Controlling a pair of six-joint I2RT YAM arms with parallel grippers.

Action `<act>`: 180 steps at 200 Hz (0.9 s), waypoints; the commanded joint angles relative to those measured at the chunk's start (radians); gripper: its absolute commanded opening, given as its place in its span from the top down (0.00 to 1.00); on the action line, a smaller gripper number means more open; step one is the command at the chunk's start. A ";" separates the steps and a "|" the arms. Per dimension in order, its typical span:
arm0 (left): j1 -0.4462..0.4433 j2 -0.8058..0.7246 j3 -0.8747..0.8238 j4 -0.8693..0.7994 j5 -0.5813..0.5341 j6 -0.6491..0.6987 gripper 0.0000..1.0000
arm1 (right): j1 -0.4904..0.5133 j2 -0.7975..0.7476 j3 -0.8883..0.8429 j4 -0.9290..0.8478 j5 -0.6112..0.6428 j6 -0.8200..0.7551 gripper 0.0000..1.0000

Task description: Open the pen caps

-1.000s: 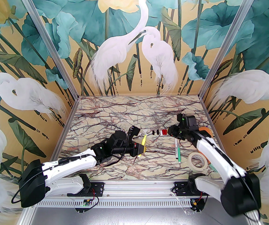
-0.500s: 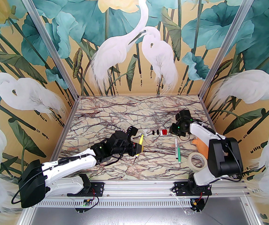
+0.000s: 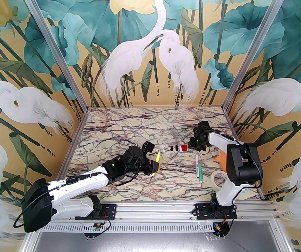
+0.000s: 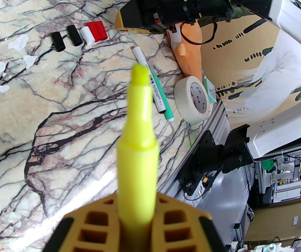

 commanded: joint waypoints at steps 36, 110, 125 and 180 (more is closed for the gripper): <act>0.008 -0.001 -0.011 -0.008 -0.010 0.008 0.93 | -0.003 0.050 0.047 -0.014 0.028 -0.027 0.78; 0.008 -0.005 -0.011 -0.019 -0.010 0.006 0.93 | 0.000 0.079 0.063 -0.016 0.021 -0.028 0.73; 0.008 -0.003 -0.009 -0.019 -0.010 0.006 0.94 | -0.001 0.076 0.065 -0.014 0.015 -0.025 0.72; 0.008 0.011 -0.014 -0.008 -0.011 0.000 0.94 | 0.014 0.015 0.059 -0.005 -0.027 -0.002 0.72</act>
